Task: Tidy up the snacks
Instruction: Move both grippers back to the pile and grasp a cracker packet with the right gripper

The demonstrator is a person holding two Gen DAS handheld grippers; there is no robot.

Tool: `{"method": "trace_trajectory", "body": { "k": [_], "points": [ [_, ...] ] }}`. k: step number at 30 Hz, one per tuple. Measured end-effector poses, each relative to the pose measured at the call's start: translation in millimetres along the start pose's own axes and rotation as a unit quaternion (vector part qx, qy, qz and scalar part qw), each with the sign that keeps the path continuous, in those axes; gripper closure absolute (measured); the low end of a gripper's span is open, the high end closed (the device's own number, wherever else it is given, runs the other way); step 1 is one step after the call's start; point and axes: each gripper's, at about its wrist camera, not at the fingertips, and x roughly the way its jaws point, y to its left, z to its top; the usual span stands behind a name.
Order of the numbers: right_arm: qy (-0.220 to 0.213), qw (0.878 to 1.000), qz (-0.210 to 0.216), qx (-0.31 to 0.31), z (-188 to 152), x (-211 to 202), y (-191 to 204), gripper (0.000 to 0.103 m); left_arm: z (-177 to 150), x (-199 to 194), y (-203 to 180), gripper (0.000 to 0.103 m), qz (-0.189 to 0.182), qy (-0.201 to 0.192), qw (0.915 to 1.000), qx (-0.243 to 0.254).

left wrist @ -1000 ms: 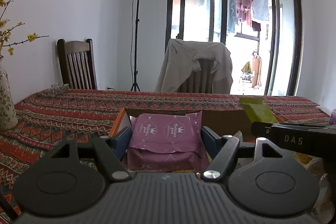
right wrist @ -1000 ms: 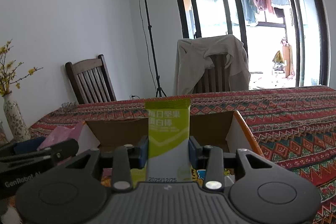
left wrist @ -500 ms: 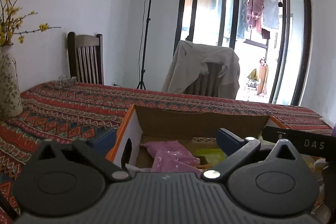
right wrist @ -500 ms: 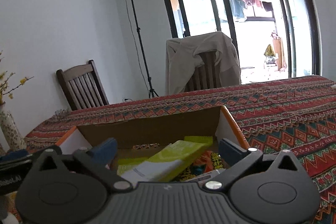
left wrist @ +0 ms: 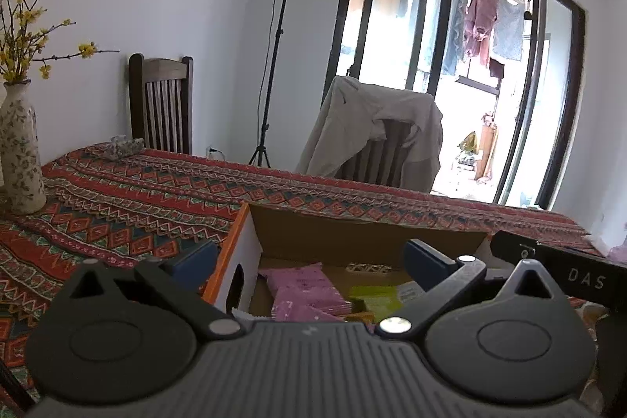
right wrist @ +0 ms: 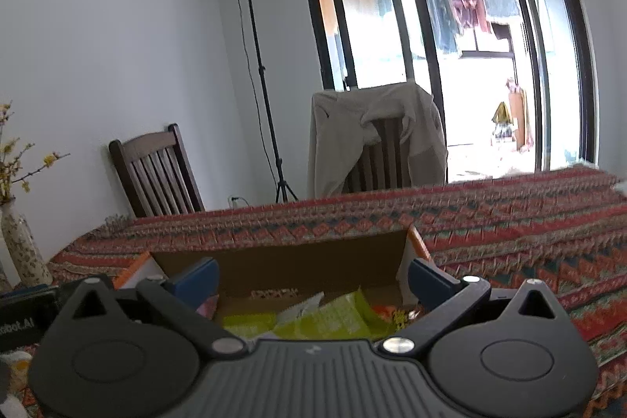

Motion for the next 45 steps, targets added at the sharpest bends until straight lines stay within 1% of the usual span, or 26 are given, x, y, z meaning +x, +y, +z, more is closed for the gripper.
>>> {"method": "trace_trajectory", "body": {
  "k": [6, 12, 18, 24, 30, 36, 40, 43, 44, 45],
  "points": [
    [-0.006, 1.000, -0.005, -0.016, 3.9, -27.0, -1.5, 0.000, 2.7, -31.4, 0.7, 0.000, -0.003, -0.013, 0.9999, 0.007],
    [0.004, 0.999, -0.005, -0.033, -5.8, -57.0, -7.2, 0.000, -7.1, -56.7, 2.0, 0.000, -0.006, -0.013, 0.9998, 0.016],
    [0.029, 0.998, -0.005, -0.059, -25.5, -78.6, -14.5, 0.000, -26.9, -73.1, 7.9, 0.000, -0.009, 0.009, 0.9996, 0.025],
    [0.073, 0.994, -0.015, -0.080, -54.0, -90.9, -24.0, 0.000, -50.0, -79.8, 17.4, 0.000, -0.011, 0.042, 0.9988, 0.024],
    [0.124, 0.989, -0.028, -0.082, -79.0, -88.1, -36.2, 0.000, -74.2, -82.4, 27.2, 0.000, -0.011, 0.075, 0.9968, 0.026],
    [0.188, 0.979, -0.047, -0.069, -94.1, -60.6, -53.1, 0.000, -87.3, -80.5, 33.5, 0.000, -0.011, 0.101, 0.9947, 0.017],
    [0.201, 0.977, -0.046, -0.060, -98.4, -50.1, -59.9, 0.001, -87.9, -81.7, 32.4, 0.000, -0.011, 0.103, 0.9945, 0.015],
    [0.192, 0.979, -0.039, -0.060, -100.2, -52.0, -59.2, 0.007, -88.2, -80.6, 30.4, 0.000, -0.011, 0.107, 0.9941, 0.015],
    [0.188, 0.980, -0.038, -0.060, -99.9, -52.8, -58.8, 0.014, -88.1, -79.7, 29.6, 0.000, -0.011, 0.109, 0.9938, 0.016],
    [0.184, 0.980, -0.038, -0.061, -100.0, -54.0, -58.4, 0.026, -88.3, -78.9, 28.9, 0.000, -0.012, 0.111, 0.9936, 0.016]
  ]
}}
